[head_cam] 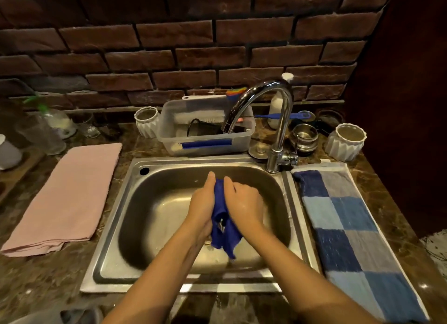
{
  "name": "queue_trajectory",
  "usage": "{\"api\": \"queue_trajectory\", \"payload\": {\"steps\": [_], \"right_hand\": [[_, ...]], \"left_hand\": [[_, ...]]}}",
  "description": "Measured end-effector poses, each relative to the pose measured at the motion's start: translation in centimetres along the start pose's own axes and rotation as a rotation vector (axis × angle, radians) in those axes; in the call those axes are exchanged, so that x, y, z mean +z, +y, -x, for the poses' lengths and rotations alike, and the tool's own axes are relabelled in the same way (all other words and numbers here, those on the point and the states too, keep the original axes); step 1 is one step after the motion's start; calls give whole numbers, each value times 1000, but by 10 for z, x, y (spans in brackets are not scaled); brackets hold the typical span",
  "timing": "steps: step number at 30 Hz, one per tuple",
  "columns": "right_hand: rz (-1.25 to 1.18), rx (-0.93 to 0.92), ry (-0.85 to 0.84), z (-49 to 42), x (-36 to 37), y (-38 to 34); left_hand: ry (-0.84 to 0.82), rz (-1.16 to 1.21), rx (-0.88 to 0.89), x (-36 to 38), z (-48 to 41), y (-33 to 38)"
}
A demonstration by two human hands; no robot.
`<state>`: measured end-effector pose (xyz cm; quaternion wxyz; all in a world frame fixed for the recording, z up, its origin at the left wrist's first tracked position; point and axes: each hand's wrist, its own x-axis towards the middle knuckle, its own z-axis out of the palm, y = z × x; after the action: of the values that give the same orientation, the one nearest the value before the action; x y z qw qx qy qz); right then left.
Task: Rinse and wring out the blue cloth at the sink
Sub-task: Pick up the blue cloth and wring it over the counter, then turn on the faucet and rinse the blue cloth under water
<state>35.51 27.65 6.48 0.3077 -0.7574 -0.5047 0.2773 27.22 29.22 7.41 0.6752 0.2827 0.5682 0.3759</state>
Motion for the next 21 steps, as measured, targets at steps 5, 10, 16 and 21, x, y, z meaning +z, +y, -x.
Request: {"api": "queue_trajectory", "payload": {"steps": [5, 10, 16, 21], "right_hand": [[176, -94, 70, -2, 11, -14], [11, 111, 32, -65, 13, 11], [-223, 196, 26, -64, 31, 62], [-385, 138, -10, -67, 15, 89]], "left_hand": [[-15, 83, -50, 9, -16, -7], [-11, 40, -66, 22, -22, -34], [-191, 153, -232, 3, -41, -29], [-285, 56, -252, -11, -61, -21]]}}
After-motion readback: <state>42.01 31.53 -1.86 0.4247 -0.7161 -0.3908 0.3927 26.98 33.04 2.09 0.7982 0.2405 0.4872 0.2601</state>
